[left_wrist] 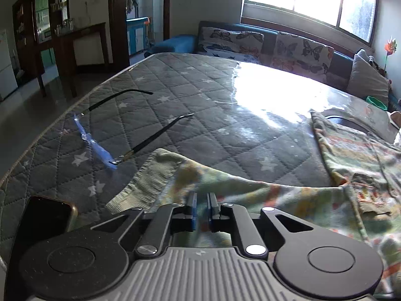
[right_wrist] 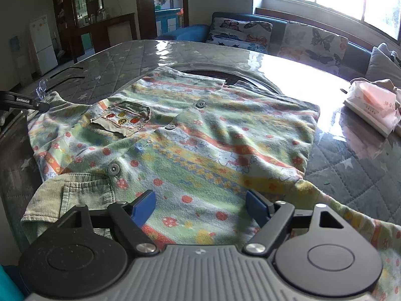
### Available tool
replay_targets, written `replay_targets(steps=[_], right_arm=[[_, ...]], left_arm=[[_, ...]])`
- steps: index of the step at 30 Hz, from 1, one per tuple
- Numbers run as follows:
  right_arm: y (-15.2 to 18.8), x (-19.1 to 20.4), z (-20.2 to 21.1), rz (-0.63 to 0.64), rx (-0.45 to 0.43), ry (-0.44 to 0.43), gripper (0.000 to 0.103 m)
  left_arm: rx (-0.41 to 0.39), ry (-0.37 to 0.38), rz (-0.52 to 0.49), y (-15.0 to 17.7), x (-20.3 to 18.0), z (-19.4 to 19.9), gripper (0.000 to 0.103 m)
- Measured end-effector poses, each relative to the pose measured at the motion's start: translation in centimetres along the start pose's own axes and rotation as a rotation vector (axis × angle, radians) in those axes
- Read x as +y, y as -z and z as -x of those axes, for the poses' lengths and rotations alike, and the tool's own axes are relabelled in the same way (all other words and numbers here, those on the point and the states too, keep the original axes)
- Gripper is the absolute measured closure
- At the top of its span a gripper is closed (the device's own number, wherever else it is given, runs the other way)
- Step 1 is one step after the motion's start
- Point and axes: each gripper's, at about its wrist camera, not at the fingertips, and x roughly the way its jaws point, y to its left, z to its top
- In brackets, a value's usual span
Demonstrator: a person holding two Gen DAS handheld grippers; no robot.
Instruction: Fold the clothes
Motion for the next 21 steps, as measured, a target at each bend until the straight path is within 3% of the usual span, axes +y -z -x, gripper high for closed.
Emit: replay_targets(steps=[4, 9, 15, 21], right_arm=[[0.0, 0.4, 0.6, 0.011, -0.008, -0.006, 0.022], [0.4, 1.7, 1.5, 0.089, -0.01, -0.022, 0.021], [1.5, 2.2, 2.0, 0.114, 0.011, -0.021, 0.021], [2.2, 1.6, 3.4, 0.085, -0.013, -0.007, 0.016]], left_arm=[[-0.039, 0.084, -0.045, -0.3, -2.6, 2.2, 0.083], [-0.069, 0.253, -0.145, -0.3, -7.4, 4.7, 0.082], [-0.034, 0.445, -0.276, 1.3, -13.7, 5.8, 0.077], [0.023, 0.525, -0.398, 4.4, -17.9, 5.2, 0.075]])
